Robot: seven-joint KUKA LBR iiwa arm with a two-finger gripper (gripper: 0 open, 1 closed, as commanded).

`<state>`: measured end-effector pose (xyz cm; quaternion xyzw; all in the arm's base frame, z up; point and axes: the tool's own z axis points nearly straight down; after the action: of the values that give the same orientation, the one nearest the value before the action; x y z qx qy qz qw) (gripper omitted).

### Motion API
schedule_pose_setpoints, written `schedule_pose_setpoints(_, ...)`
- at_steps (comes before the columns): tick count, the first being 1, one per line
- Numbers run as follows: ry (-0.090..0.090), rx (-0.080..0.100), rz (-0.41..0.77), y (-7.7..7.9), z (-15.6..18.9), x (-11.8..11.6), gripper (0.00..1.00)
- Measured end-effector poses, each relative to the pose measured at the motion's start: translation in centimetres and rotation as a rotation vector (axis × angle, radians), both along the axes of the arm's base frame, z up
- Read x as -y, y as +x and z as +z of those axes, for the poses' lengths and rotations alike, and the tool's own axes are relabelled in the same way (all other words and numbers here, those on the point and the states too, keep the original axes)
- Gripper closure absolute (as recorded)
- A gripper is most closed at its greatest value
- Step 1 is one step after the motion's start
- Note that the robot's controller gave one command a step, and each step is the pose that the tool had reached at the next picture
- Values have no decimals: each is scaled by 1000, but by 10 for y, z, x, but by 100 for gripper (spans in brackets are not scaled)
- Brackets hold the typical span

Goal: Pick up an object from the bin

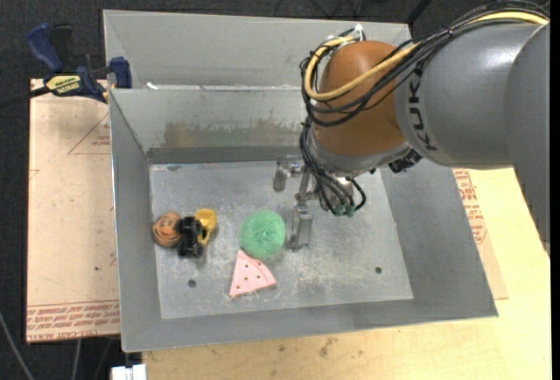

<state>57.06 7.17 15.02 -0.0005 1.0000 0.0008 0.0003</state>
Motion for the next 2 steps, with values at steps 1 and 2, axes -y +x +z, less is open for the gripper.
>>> schedule_pose_setpoints(1, 1, 7, -65, 4, -44, -8, 0)
schedule_pose_setpoints(2, 0, 1, -155, 25, -76, -16, 100)
